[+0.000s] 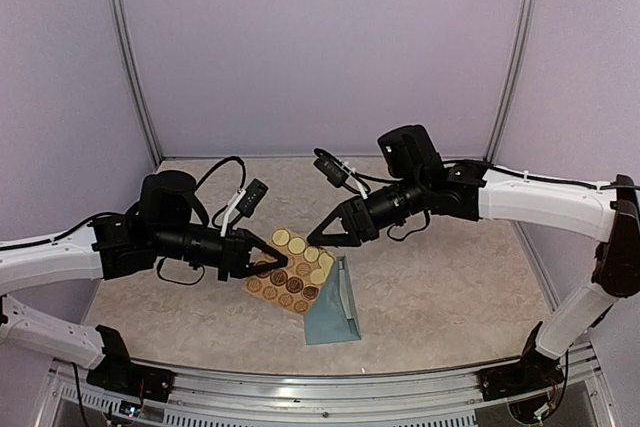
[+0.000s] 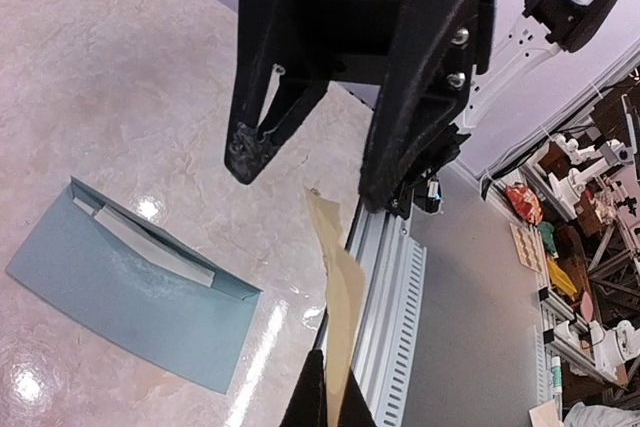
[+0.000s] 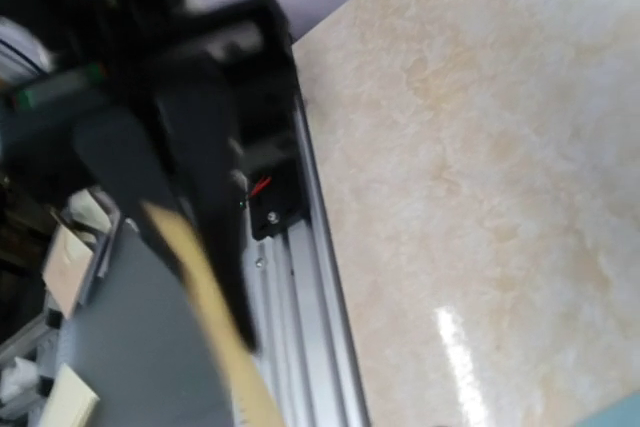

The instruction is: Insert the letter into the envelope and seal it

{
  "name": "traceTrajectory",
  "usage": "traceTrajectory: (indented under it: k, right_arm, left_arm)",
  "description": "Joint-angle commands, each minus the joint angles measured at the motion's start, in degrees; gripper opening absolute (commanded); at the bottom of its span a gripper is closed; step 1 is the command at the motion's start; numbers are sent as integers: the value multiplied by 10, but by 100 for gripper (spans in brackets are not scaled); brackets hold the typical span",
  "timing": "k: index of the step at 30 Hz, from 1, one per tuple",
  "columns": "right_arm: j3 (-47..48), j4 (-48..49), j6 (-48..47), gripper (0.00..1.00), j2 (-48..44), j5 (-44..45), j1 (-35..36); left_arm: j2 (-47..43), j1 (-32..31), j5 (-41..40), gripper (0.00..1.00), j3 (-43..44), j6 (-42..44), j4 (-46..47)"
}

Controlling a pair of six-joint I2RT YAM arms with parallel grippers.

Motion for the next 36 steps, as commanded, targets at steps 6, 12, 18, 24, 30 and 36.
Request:
traceTrajectory:
  k: [6, 12, 18, 24, 30, 36]
  right_arm:
    - [-82, 133, 45, 49, -61, -60, -6]
    - [-91, 169, 48, 33, -68, -78, 8]
    - [-91, 180, 50, 0, -65, -77, 12]
    - [-89, 186, 48, 0, -62, -83, 14]
    - [-89, 176, 44, 0, -63, -65, 15]
    - [-94, 154, 55, 40, -80, 43, 4]
  left_arm:
    - [-49, -3, 0, 0, -8, -49, 92]
    - [-46, -4, 6, 0, -8, -58, 104]
    - [-43, -4, 22, 5, -8, -66, 117]
    - [-31, -7, 37, 27, -8, -71, 126]
    - [-25, -7, 34, 3, -11, -72, 133]
    - [-30, -8, 22, 0, -36, -98, 187]
